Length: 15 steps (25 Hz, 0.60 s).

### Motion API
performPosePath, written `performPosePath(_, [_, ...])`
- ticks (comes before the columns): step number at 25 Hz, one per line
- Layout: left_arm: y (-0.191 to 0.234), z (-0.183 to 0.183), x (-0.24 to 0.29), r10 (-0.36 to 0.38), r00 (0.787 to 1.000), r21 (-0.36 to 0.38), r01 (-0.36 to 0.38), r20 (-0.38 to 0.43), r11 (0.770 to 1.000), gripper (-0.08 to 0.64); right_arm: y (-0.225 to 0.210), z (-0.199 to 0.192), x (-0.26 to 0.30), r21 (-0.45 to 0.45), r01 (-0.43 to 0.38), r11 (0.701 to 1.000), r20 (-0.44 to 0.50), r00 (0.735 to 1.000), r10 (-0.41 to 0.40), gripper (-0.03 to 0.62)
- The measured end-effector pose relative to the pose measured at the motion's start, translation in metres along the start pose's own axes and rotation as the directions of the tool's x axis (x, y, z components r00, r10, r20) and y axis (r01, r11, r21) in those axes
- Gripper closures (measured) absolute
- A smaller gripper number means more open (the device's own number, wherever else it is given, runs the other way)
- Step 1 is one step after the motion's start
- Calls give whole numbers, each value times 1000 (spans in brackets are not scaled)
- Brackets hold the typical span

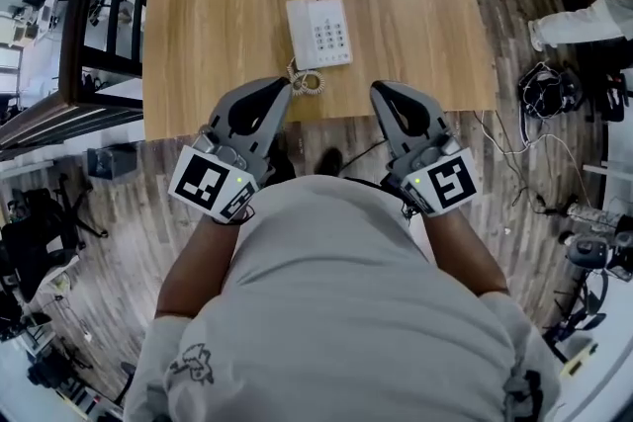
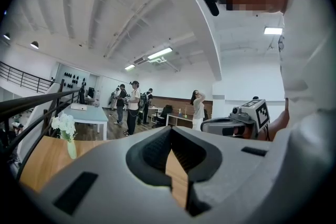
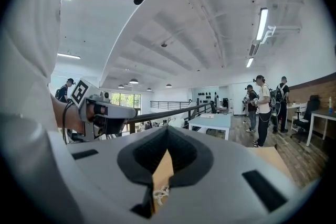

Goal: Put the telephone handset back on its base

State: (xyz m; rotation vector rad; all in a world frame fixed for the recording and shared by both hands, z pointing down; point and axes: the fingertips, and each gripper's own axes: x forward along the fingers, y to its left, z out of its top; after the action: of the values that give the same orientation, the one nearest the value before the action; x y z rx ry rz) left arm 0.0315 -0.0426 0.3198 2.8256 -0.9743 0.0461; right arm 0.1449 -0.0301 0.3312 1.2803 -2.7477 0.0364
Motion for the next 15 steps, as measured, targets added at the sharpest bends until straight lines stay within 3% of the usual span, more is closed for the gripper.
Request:
performPosePath(7, [-18, -8, -29, -6, 1000, -7, 6, -24, 1000, 554, 28, 6, -10, 0, -26, 1000, 24, 999, 26, 588])
performPosePath(15, [-22, -10, -76, -51, 998, 13, 51, -32, 999, 554, 73, 9, -19, -14, 10, 1000, 22, 1000, -10, 587])
